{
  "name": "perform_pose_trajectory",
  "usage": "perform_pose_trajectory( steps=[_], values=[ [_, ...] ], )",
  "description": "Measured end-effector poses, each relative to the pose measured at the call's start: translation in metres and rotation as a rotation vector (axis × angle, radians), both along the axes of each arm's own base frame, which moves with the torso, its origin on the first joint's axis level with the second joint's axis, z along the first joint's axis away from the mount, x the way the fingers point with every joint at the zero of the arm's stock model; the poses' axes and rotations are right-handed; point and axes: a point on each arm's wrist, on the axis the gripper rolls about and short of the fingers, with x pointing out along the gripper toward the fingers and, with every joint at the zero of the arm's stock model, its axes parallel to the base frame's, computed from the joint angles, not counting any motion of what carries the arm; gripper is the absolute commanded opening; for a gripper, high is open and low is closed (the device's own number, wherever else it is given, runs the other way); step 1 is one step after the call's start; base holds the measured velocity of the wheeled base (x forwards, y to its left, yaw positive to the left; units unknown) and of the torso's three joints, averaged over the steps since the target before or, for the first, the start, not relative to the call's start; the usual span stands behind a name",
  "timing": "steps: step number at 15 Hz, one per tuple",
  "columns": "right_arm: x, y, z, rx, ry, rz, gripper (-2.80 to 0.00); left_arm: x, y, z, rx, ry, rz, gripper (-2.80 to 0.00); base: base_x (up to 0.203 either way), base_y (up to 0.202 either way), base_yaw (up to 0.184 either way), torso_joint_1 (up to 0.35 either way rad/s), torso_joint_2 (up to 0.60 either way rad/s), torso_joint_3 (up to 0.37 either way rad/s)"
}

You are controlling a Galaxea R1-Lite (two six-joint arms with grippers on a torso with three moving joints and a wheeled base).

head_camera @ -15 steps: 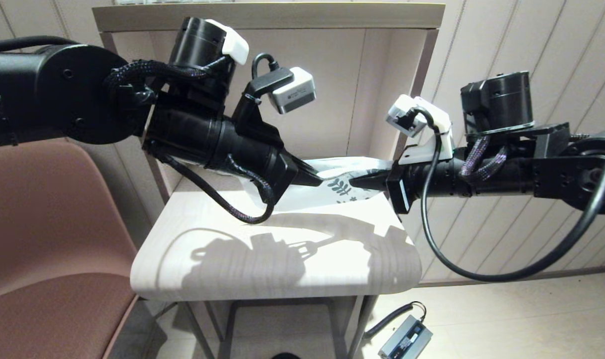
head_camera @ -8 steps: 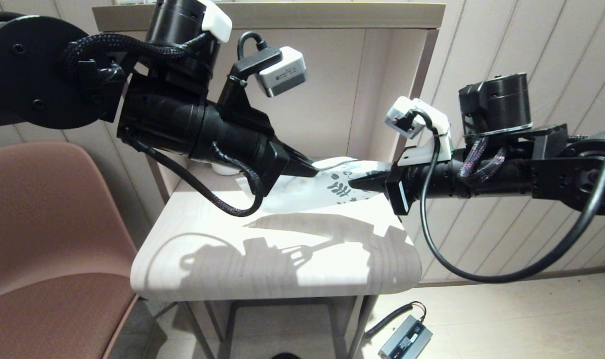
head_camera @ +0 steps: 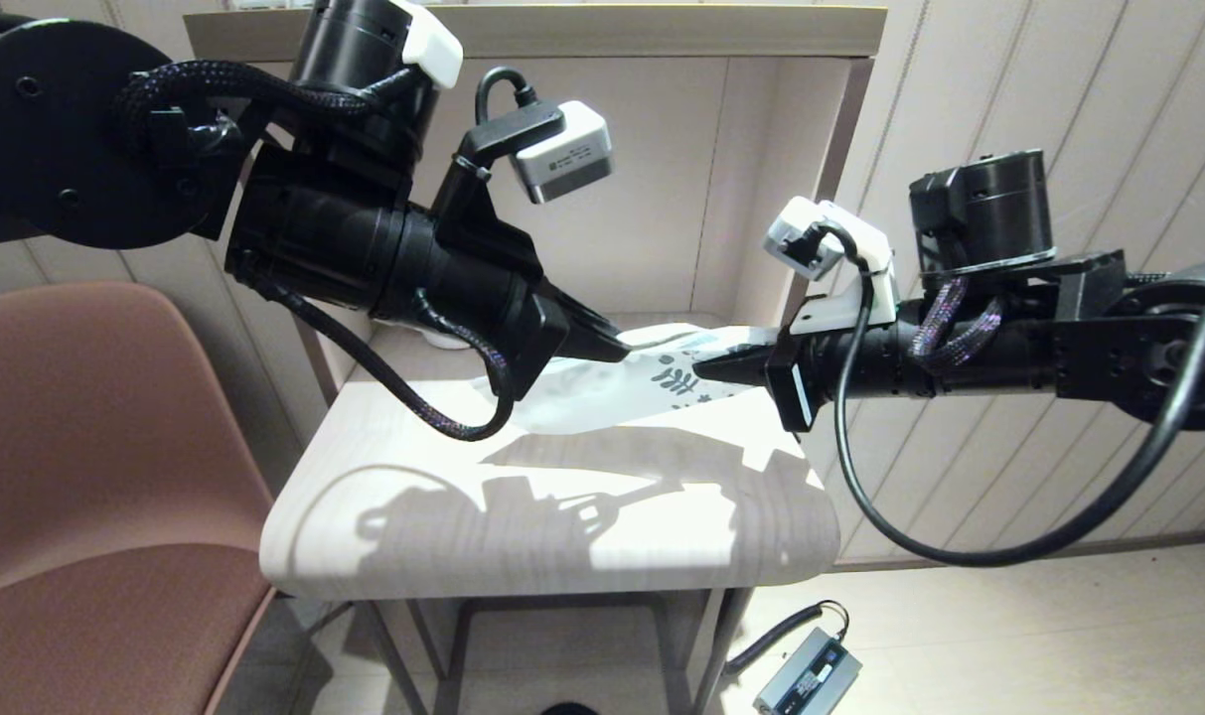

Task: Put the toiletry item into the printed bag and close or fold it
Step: Place the toothpaste in the storage bag

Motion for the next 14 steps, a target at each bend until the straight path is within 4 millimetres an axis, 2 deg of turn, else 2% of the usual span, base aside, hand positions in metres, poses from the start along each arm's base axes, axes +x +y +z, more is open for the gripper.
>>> perform_pose_trajectory(
  steps=[7,14],
  values=[
    [0.0013,0.0013,-0.0016,-0.002,0.004,0.003,-2.8,0.001,-0.0013,-0.0033,0.007,0.006,-0.005,-2.8,0.0,0.0,0.0,0.0,0.0,0.0],
    [0.0046,0.0025,-0.0019,-0.001,0.004,0.002,-2.8,-0.0075,-0.0017,-0.001,0.005,0.006,-0.024,-2.8,0.0,0.0,0.0,0.0,0.0,0.0]
  ],
)
